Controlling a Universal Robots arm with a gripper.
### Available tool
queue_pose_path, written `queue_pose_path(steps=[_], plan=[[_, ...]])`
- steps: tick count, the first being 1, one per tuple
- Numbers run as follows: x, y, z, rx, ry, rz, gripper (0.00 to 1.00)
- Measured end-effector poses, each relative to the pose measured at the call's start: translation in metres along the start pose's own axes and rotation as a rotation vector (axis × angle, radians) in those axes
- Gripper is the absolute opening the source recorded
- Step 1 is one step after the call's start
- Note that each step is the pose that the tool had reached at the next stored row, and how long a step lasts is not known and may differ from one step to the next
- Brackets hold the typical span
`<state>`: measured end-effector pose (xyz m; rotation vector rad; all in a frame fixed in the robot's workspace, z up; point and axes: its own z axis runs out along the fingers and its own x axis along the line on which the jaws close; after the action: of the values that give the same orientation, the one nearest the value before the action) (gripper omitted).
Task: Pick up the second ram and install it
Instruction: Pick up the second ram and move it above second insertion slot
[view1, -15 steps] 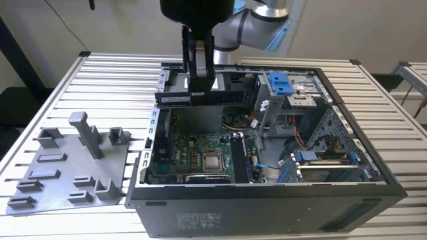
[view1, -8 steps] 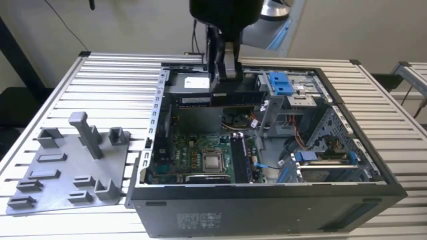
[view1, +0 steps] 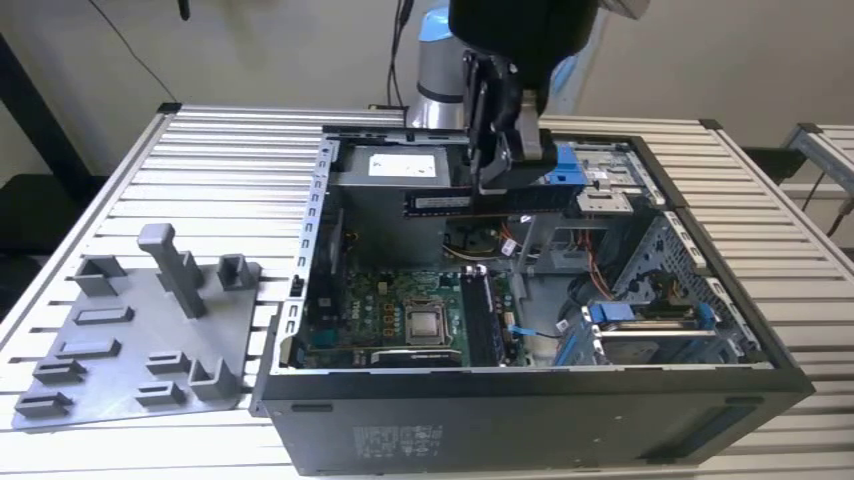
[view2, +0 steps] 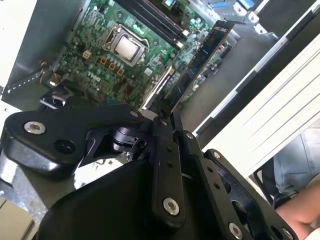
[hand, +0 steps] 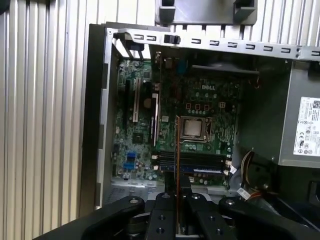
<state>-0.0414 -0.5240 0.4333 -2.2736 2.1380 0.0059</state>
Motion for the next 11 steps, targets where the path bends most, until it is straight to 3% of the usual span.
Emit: queue_pose_path(steps=[11], plan=[[0.0029, -0.0474, 0.0022, -0.0001, 0.0001, 0.002, 0.14]])
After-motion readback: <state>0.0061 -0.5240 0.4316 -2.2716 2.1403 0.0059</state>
